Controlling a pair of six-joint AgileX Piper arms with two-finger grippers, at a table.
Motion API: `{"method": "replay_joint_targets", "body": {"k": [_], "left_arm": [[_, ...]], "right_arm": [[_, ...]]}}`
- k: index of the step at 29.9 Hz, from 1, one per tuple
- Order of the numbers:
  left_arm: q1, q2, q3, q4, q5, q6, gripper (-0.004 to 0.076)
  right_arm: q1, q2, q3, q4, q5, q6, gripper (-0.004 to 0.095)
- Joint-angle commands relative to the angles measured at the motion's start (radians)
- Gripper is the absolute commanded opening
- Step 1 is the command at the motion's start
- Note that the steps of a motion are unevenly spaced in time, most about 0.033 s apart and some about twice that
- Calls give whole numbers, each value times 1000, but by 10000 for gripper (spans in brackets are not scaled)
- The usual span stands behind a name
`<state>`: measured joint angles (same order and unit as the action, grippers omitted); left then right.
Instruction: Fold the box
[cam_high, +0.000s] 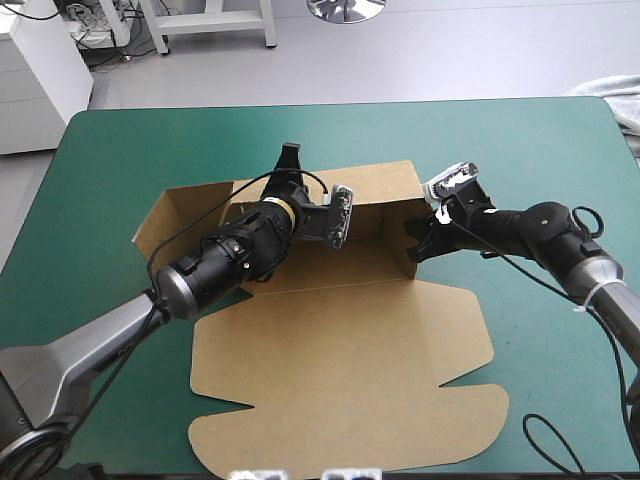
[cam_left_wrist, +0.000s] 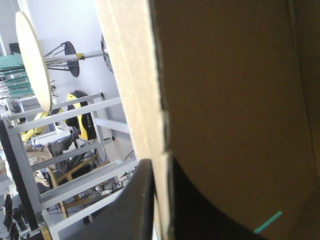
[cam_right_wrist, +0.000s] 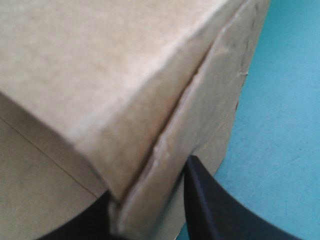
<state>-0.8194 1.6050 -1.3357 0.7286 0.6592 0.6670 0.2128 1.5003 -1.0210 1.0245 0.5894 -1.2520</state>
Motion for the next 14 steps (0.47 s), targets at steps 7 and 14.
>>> {"method": "replay_joint_targets", "body": {"k": [7,14], "left_arm": [[-25,-50,5,-239,-21,46,291],[-36,-147,5,-322,-117,46,519]], "right_arm": [[6,-34,-30,76,2,15,-19],[6,-34,-31,76,-71,37,-17]]}}
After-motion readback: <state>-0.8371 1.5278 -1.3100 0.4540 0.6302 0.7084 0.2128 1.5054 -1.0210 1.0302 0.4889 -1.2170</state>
